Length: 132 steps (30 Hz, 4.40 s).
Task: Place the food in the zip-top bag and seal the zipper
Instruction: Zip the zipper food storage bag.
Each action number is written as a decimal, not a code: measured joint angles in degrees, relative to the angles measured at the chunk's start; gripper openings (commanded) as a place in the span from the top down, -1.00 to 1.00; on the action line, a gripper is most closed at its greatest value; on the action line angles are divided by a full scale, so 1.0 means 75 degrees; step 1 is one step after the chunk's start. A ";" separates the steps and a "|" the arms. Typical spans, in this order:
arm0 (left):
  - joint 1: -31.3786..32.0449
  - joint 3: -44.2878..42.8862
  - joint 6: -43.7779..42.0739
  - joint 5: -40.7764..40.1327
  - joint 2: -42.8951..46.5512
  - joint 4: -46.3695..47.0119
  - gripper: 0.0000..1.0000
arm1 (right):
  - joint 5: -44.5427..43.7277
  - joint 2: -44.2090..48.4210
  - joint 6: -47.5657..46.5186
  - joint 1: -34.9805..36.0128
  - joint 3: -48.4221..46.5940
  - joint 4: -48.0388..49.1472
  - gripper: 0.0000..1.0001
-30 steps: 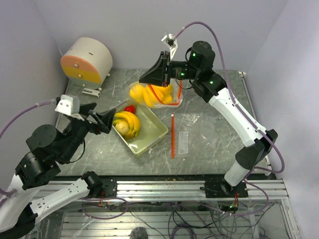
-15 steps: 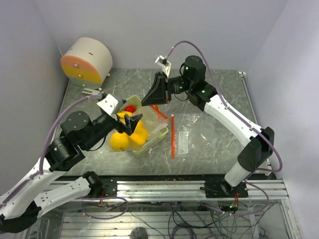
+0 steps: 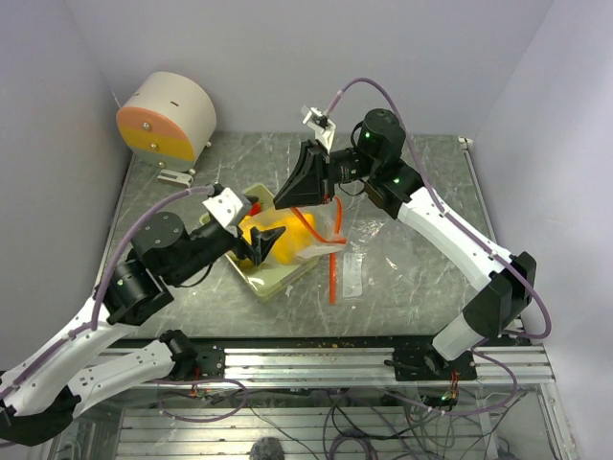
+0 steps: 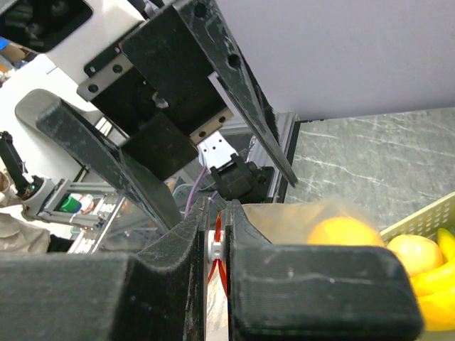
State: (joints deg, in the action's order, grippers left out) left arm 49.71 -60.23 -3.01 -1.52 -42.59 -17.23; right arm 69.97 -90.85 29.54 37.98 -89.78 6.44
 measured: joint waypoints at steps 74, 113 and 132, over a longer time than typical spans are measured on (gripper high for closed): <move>0.0000 0.0597 0.0382 0.1096 -0.0277 -0.0023 0.86 | -0.0152 0.0609 -0.1177 -0.0131 0.1113 0.0181 0.42; 0.0000 0.0606 0.0399 0.0571 0.0335 -0.0423 0.86 | -0.0300 0.0423 -0.2401 -0.0169 0.0796 -0.0988 0.00; 0.0000 0.0755 0.0221 0.0574 0.0207 -0.0417 0.86 | 0.0638 -0.0379 0.1259 -0.0102 0.0799 0.2180 -0.12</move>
State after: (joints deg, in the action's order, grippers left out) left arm 49.71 -54.57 -1.34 2.79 -41.04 -20.36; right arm 74.76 -93.69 38.98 37.21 -83.79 22.79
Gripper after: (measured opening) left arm 0.075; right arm 0.559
